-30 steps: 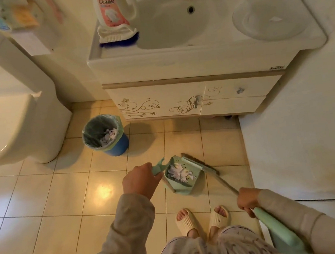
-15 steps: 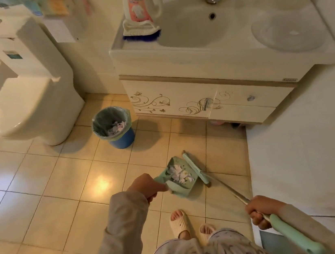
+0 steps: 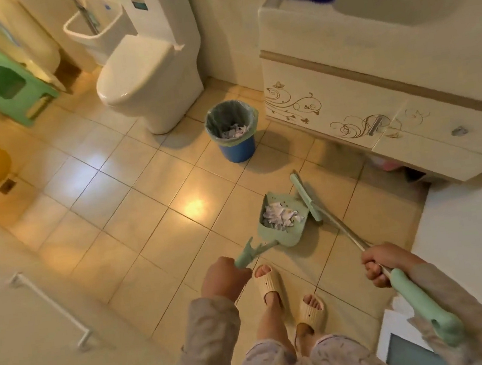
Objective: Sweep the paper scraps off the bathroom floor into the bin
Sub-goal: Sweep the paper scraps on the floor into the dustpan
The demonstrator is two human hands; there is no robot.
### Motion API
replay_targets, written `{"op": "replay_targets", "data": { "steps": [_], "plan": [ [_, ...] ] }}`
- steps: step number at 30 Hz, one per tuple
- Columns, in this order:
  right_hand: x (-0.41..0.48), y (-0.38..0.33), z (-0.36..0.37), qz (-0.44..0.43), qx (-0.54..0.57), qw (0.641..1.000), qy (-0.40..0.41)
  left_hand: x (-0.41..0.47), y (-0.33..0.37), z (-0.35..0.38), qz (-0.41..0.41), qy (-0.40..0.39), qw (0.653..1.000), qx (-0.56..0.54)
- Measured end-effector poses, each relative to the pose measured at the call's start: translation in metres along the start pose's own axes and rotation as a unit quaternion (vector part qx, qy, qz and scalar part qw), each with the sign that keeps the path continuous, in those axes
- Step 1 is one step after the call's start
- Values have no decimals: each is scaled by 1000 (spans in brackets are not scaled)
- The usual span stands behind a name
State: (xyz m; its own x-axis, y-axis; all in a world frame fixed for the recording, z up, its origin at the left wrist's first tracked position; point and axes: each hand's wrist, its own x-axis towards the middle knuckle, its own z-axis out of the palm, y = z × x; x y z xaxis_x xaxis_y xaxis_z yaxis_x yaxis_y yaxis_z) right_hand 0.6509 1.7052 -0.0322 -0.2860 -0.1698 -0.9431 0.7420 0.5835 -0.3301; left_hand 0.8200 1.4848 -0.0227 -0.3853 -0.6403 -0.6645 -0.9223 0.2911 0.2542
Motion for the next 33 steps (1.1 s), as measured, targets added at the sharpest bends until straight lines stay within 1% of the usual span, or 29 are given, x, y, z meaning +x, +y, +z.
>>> {"op": "replay_targets", "data": {
  "steps": [5, 9, 16, 18, 21, 24, 28, 30, 32, 33],
  "plan": [
    [-8, -15, 19, -18, 7, 1000, -23, -6, -45, -9, -55, 56, 994, -81],
    [-9, -19, 42, -13, -13, 1000, -25, 0, -66, -26, -81, 78, 983, -149],
    [3, -31, 109, 8, -95, 995, 2, 19, -114, -67, -65, 114, 984, -121],
    [7, -38, 126, 9, -93, 996, -5, 23, -125, -80, -66, 117, 983, -125],
    [11, -48, 150, 20, -56, 998, -20, 30, -140, -96, -65, 120, 982, -130],
    [14, -53, 166, 34, -38, 998, -27, 40, -152, -106, -68, 125, 976, -163],
    [17, -44, 176, 38, -16, 999, -25, 47, -157, -120, -68, 132, 958, -246],
    [17, -45, 181, 41, -4, 999, -22, 49, -152, -128, -62, 142, 955, -252],
    [18, -54, 186, 46, -31, 998, -14, 51, -142, -135, -54, 150, 954, -254],
    [20, -61, 189, 40, -65, 997, -3, 53, -137, -139, -51, 156, 953, -256]
  ]
}}
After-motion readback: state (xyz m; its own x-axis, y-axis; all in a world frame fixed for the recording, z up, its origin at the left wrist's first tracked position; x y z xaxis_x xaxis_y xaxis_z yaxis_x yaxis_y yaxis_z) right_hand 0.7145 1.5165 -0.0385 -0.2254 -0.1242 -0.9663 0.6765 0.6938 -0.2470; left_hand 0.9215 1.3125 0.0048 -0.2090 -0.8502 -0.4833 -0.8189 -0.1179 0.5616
